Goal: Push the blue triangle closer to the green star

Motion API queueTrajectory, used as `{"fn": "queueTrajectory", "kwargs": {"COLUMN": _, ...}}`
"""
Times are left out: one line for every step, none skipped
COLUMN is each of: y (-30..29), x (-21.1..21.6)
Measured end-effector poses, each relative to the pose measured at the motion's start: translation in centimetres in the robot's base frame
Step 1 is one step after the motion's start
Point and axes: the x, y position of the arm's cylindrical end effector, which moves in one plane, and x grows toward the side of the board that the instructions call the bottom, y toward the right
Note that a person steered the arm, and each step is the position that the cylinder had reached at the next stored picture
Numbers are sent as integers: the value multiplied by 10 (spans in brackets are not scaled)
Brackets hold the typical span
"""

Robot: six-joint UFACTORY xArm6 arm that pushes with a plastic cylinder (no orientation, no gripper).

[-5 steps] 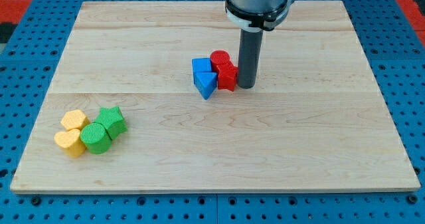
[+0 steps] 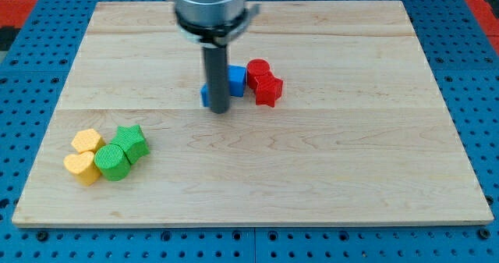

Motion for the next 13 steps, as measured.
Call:
{"fn": "queueTrajectory", "kwargs": {"y": -4, "x": 18}}
{"fn": "queueTrajectory", "kwargs": {"y": -48, "x": 12}}
{"fn": "queueTrajectory", "kwargs": {"y": -78, "x": -18}}
{"fn": "queueTrajectory", "kwargs": {"y": -40, "x": -69}}
{"fn": "queueTrajectory", "kwargs": {"y": 19, "x": -75}}
{"fn": "queueTrajectory", "kwargs": {"y": 28, "x": -61}}
{"fn": "queueTrajectory", "kwargs": {"y": 15, "x": -53}}
{"fn": "queueTrajectory", "kwargs": {"y": -6, "x": -53}}
{"fn": "queueTrajectory", "kwargs": {"y": -9, "x": -42}}
{"fn": "queueTrajectory", "kwargs": {"y": -9, "x": -4}}
{"fn": "queueTrajectory", "kwargs": {"y": -9, "x": 21}}
{"fn": "queueTrajectory", "kwargs": {"y": 15, "x": 11}}
{"fn": "queueTrajectory", "kwargs": {"y": 8, "x": -9}}
